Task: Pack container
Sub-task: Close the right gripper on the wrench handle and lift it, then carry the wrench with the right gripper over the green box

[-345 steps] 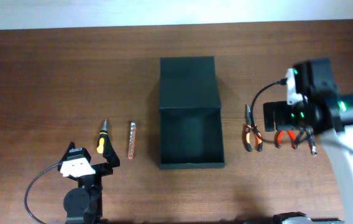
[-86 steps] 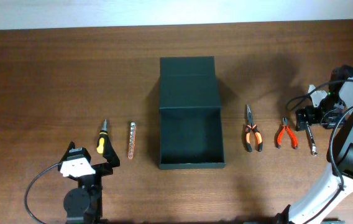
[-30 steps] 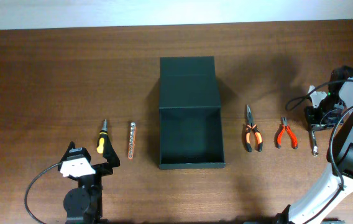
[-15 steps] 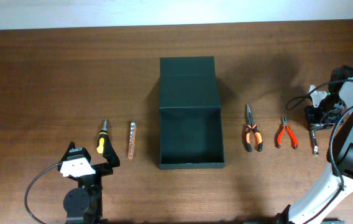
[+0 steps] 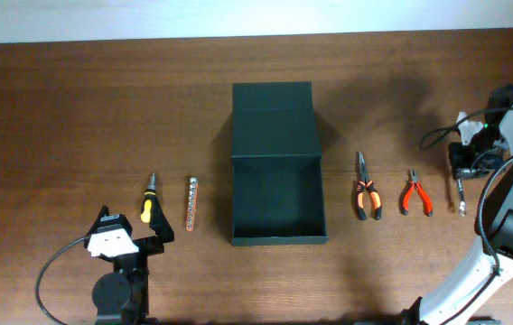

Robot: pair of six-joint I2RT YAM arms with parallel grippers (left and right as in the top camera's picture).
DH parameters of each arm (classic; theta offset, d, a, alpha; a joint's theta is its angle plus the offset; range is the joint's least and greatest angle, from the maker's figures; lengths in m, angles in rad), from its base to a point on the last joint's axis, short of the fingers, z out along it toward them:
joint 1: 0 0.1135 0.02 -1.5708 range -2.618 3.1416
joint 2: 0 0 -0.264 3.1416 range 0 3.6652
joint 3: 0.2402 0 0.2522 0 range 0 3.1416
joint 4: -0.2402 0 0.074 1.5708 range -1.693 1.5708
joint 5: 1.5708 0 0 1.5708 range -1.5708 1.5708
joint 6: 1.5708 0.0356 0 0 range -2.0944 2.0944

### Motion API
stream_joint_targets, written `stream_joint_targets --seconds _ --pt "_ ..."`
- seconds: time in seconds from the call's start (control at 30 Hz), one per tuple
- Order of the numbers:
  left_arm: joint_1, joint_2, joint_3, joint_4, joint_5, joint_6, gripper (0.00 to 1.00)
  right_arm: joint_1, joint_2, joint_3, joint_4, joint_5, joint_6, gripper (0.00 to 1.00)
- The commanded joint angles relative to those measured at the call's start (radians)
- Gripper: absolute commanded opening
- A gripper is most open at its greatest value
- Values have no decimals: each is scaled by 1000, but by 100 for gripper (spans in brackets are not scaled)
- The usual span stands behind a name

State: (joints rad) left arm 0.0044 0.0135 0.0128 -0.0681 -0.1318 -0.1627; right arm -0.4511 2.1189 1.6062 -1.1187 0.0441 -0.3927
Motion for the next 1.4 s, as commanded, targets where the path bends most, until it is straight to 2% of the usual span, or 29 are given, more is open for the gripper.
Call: stream_joint_targets --seconds 0.0,0.4,0.53,0.67,0.77,1.1,1.17,1.37 --pt "5 -8 -4 -1 4 -5 99 27 14 109 -29 -14 17 4" --pt "5 -8 -4 -1 4 -5 99 241 14 650 -303 -18 132 4" --pt "5 -8 -4 -1 4 -5 99 368 14 770 -389 -18 267 4" --pt "5 -8 -4 -1 4 -5 99 481 14 780 -486 -23 333 4" --pt "5 -8 -4 -1 4 -5 99 566 14 780 -519 -71 330 4" --pt "5 -8 -4 -1 4 -5 99 843 14 777 -560 -70 243 4" --pt "5 -8 -4 -1 4 -5 99 885 14 771 -580 -70 193 4" --pt "5 -8 -4 -1 4 -5 99 964 14 766 -580 -116 187 4"
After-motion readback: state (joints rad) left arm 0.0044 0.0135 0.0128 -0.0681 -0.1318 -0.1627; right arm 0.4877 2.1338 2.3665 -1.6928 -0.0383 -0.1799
